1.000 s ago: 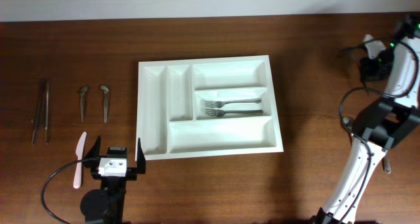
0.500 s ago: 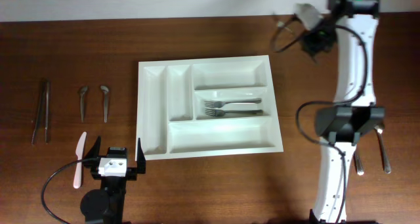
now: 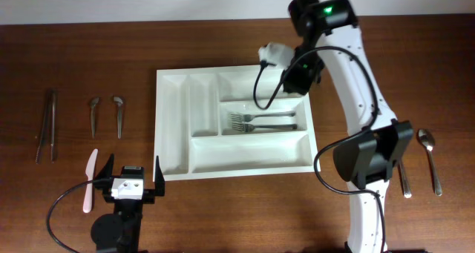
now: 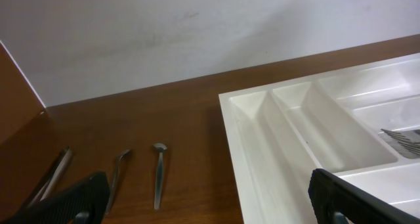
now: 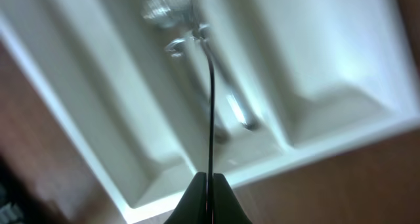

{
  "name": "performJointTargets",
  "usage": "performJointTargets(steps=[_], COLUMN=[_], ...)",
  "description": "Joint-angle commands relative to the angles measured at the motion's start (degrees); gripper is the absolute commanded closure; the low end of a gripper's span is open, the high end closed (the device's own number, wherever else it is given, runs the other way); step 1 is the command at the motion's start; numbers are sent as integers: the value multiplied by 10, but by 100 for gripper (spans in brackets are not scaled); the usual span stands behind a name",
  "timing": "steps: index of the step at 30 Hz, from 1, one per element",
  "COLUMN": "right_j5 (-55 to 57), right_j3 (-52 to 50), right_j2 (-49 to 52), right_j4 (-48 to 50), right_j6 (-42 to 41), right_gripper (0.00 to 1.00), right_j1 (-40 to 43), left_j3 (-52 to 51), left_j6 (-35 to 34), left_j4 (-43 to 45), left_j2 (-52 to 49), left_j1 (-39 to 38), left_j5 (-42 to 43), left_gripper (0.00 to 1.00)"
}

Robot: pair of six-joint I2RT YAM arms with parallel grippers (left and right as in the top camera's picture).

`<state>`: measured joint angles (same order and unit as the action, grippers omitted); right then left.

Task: Pack container
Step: 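Carry the fork into the tray's upper-right compartment and release, then move the right gripper back over the silver spoons at right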

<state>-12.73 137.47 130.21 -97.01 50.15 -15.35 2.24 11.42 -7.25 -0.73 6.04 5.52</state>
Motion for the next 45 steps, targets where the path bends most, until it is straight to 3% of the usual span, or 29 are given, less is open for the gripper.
performJointTargets(steps=[1,17,25,34,39,41,42,44,45], right_j5=[-45,-71,88,100,96,99,101,109,120], right_j3=[-34,-78,-78,-88,-119,-127,-129,-131,-131], right_j2=[-27,-27,-27,-27,-27,-27,-27,-27,-27], right_j4=[-3,19,0,-3,-3,-3,-3,-3,-3], right_j6=[71,103,-17,-131,-141,-147,-159,-177,-197], right_gripper=[96,95,92,92,92,81,66,18,5], right_j1=[-14,-14,7,65,80,83,85,92,97], left_j3=[-3,-3,-3,-3,-3,-3,-3,-3,-3], left_j6=[9,9,9,9,9,9,9,9,9], left_j4=[0,0,0,0,0,0,0,0,0], left_j2=[4,4,4,4,4,4,4,4,4], left_j1=[2,2,2,2,2,2,2,2,2], left_j5=[-4,-4,-4,-4,-4,-4,-4,-4,-4], left_gripper=[1,1,1,1,1,1,1,1,1])
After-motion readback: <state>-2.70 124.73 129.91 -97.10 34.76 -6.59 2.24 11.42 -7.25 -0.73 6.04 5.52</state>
